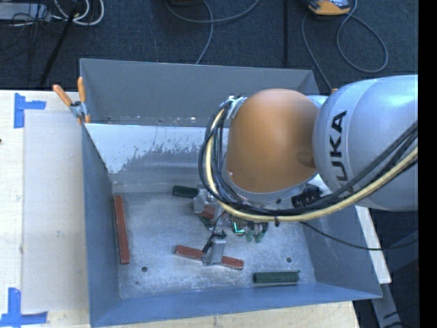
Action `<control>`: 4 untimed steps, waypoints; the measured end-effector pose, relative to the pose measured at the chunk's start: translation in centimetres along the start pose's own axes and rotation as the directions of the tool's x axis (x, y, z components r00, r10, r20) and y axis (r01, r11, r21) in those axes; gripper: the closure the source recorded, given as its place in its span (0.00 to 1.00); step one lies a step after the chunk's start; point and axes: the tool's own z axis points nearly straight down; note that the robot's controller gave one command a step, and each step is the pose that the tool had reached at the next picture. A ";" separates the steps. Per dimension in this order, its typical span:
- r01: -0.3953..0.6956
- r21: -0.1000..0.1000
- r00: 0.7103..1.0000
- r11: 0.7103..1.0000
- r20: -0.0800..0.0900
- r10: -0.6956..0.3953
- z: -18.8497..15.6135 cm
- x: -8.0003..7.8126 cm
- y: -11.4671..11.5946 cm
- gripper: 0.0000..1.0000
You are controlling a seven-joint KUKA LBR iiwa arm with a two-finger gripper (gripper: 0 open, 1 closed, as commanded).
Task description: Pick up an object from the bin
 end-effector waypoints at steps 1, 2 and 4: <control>-0.148 0.001 0.989 0.989 0.001 0.148 12.6 -2.7 -6.5 0.00; -0.226 -0.007 0.974 0.974 0.014 0.226 16.8 1.6 -6.0 0.00; -0.222 -0.010 0.975 0.975 0.016 0.222 7.8 -1.0 0.8 1.00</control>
Offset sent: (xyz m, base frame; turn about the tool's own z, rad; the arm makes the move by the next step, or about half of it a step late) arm 0.0275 -0.0632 -0.1209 0.1430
